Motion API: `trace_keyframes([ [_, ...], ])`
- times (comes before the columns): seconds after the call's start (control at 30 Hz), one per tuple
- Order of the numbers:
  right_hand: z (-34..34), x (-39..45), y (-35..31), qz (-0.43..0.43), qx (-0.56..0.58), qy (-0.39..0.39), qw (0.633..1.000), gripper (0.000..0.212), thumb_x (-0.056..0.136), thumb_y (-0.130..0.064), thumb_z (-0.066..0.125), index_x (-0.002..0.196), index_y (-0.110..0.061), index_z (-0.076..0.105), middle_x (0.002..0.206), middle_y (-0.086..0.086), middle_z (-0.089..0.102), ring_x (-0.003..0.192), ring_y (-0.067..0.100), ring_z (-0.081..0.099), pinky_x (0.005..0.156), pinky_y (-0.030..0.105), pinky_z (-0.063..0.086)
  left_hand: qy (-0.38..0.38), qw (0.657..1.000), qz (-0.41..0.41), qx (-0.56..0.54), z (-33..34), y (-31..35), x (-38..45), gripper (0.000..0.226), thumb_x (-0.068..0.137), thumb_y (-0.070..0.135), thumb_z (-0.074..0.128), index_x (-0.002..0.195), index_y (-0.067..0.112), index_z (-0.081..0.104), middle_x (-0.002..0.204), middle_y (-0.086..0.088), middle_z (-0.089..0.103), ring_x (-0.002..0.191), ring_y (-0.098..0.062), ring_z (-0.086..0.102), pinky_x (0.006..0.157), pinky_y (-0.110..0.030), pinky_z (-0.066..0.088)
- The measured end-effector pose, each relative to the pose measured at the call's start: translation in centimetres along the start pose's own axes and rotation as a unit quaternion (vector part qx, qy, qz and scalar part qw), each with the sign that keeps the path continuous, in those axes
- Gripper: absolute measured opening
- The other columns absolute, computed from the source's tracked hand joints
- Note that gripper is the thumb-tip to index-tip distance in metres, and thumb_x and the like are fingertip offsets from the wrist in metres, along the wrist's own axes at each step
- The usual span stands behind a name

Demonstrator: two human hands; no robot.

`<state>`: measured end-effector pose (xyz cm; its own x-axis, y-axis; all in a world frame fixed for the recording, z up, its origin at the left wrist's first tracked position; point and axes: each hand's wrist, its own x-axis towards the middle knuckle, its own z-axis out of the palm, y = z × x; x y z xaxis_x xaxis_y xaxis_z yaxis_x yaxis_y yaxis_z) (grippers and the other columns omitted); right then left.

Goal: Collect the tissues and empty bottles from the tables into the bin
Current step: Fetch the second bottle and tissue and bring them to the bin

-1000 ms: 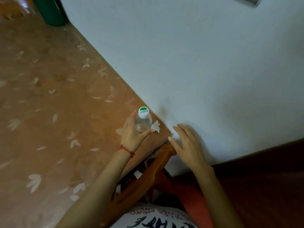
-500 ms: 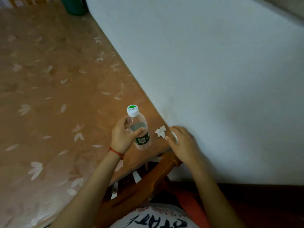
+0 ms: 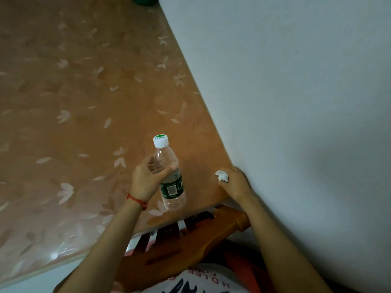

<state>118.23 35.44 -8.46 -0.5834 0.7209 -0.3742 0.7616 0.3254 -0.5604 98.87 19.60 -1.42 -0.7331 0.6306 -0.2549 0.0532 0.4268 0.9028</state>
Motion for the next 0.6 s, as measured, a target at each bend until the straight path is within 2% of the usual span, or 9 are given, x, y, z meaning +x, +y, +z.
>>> trace_keyframes([
  [0.1,0.6,0.6,0.4,-0.019,-0.031,0.009,0.999,0.031,0.086,-0.014,0.057,0.116,-0.014,0.062,0.112,0.008,0.058,0.104,0.021,0.054,0.097,0.034,0.045,0.001,1.0,-0.01,-0.014,-0.2,-0.5,0.0,0.049,0.07,0.021,0.076,0.113,0.006,0.057,0.107,-0.009,0.063,0.096,-0.021,0.06,0.079,-0.029,0.048],
  [0.23,0.7,0.7,0.3,-0.032,-0.014,0.03,0.999,0.025,0.089,-0.018,0.056,0.11,-0.009,0.066,0.104,0.011,0.059,0.096,0.023,0.056,0.089,0.031,0.046,0.003,1.0,-0.011,-0.014,-0.2,-0.9,-0.1,0.05,0.069,0.022,0.076,0.112,0.005,0.058,0.108,-0.009,0.065,0.098,-0.021,0.061,0.078,-0.027,0.049],
  [0.33,0.3,0.6,-0.4,-0.019,0.022,0.04,0.999,0.021,0.088,-0.023,0.059,0.094,-0.004,0.067,0.092,0.009,0.061,0.08,0.017,0.053,0.067,0.021,0.041,0.009,1.0,-0.011,-0.012,-0.3,-1.0,-0.4,0.051,0.07,0.021,0.076,0.114,0.006,0.058,0.107,-0.008,0.065,0.096,-0.02,0.061,0.074,-0.021,0.047],
  [0.4,0.0,0.4,-1.1,-0.011,0.05,0.045,0.998,0.017,0.087,-0.023,0.061,0.083,-0.007,0.067,0.079,0.001,0.06,0.069,0.01,0.051,0.054,0.013,0.033,0.016,1.0,-0.015,-0.015,-0.4,-0.8,-0.6,0.05,0.07,0.021,0.076,0.114,0.007,0.057,0.106,-0.006,0.064,0.094,-0.018,0.06,0.073,-0.019,0.046],
  [0.47,-0.4,0.3,-1.8,-0.008,0.065,0.049,0.997,0.016,0.086,-0.023,0.063,0.077,-0.01,0.064,0.068,-0.007,0.056,0.061,0.006,0.05,0.047,0.006,0.031,0.025,0.999,-0.019,-0.027,-0.7,-0.8,-0.9,0.046,0.071,0.02,0.075,0.111,0.009,0.057,0.104,-0.006,0.063,0.096,-0.019,0.059,0.077,-0.024,0.047],
  [0.53,-0.6,0.2,-2.7,0.0,0.101,0.046,0.994,0.012,0.085,-0.019,0.064,0.075,-0.014,0.062,0.063,-0.011,0.054,0.059,0.004,0.051,0.046,0.004,0.035,0.033,0.998,-0.023,-0.04,-1.2,-1.0,-1.1,0.047,0.069,0.025,0.077,0.11,0.01,0.058,0.106,-0.006,0.063,0.098,-0.022,0.059,0.083,-0.032,0.049],
  [0.6,-0.8,0.2,-3.6,0.019,0.165,0.032,0.986,0.007,0.084,-0.019,0.065,0.077,-0.018,0.062,0.066,-0.01,0.059,0.066,0.009,0.057,0.051,0.01,0.039,0.042,0.998,-0.023,-0.048,-1.7,-1.0,-1.5,0.051,0.066,0.031,0.079,0.109,0.011,0.059,0.107,-0.007,0.065,0.098,-0.023,0.06,0.085,-0.037,0.05],
])
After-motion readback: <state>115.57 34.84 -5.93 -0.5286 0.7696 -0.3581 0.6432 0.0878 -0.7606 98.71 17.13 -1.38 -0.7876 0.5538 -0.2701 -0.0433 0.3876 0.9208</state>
